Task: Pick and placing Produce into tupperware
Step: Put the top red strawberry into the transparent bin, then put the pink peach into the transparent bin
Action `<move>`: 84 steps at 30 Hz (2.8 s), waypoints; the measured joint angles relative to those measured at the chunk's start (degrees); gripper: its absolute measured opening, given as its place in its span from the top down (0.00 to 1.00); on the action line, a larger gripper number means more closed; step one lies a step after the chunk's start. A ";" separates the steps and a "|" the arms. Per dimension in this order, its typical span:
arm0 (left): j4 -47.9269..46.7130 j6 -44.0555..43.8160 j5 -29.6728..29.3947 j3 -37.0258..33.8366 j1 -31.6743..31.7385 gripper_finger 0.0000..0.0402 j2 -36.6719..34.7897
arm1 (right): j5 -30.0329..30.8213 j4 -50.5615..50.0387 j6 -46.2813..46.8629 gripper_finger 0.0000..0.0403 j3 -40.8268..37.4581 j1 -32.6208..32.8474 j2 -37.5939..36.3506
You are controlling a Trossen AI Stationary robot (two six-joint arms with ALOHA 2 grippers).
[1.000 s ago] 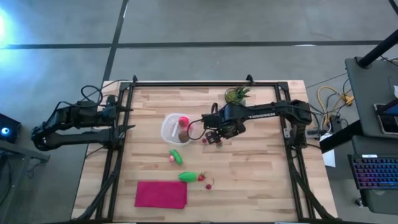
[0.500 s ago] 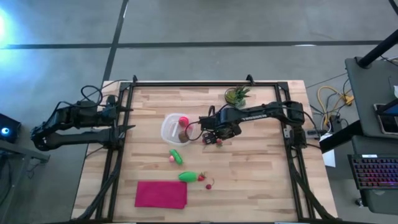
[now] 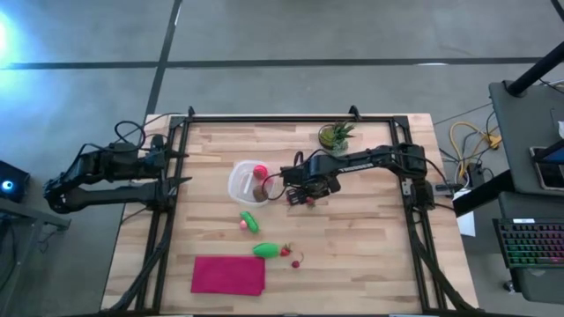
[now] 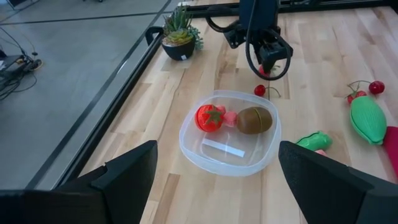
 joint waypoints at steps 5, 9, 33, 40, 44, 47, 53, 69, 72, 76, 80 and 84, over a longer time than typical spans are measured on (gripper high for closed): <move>-0.02 0.00 0.01 0.00 -0.02 0.20 0.00 | 0.05 -0.01 0.00 0.59 -0.18 0.00 0.12; -0.02 0.00 -0.01 0.00 -0.02 0.20 0.00 | -0.07 0.06 0.00 0.62 -0.23 0.00 0.59; -0.02 0.02 -0.01 0.00 -0.01 0.20 0.00 | -2.04 -4.63 -1.55 0.68 1.05 0.94 -1.21; -0.02 0.02 -0.03 0.00 -0.01 0.20 0.00 | -3.82 -15.59 0.28 0.62 10.17 1.25 -8.38; -0.02 0.02 -0.03 0.00 0.01 0.20 0.00 | -5.57 -17.66 2.14 0.64 19.20 1.25 -10.08; -0.02 0.04 -0.02 0.00 0.00 0.20 0.00 | -5.99 -18.42 2.38 0.65 27.12 1.36 -9.49; -0.04 0.04 -0.03 0.00 0.00 0.20 0.00 | -2.06 -17.29 -1.00 0.66 40.35 1.21 -5.24; -0.02 0.04 -0.03 0.02 0.01 0.20 0.00 | -6.38 -3.69 -21.22 0.64 49.57 -2.41 16.01; -0.01 0.04 -0.01 0.02 -0.01 0.20 0.00 | -5.94 0.29 -24.31 0.64 50.32 -2.72 19.28; -0.02 0.04 -0.01 0.02 -0.02 0.20 0.00 | -5.96 5.33 -27.61 0.63 50.68 -2.78 22.66; -0.02 0.04 -0.01 0.02 -0.02 0.20 0.00 | -5.94 5.39 -29.54 0.55 50.66 -2.80 24.56; -0.02 0.04 -0.01 0.02 -0.02 0.20 0.00 | -4.54 5.66 -29.40 0.45 50.68 -2.92 24.60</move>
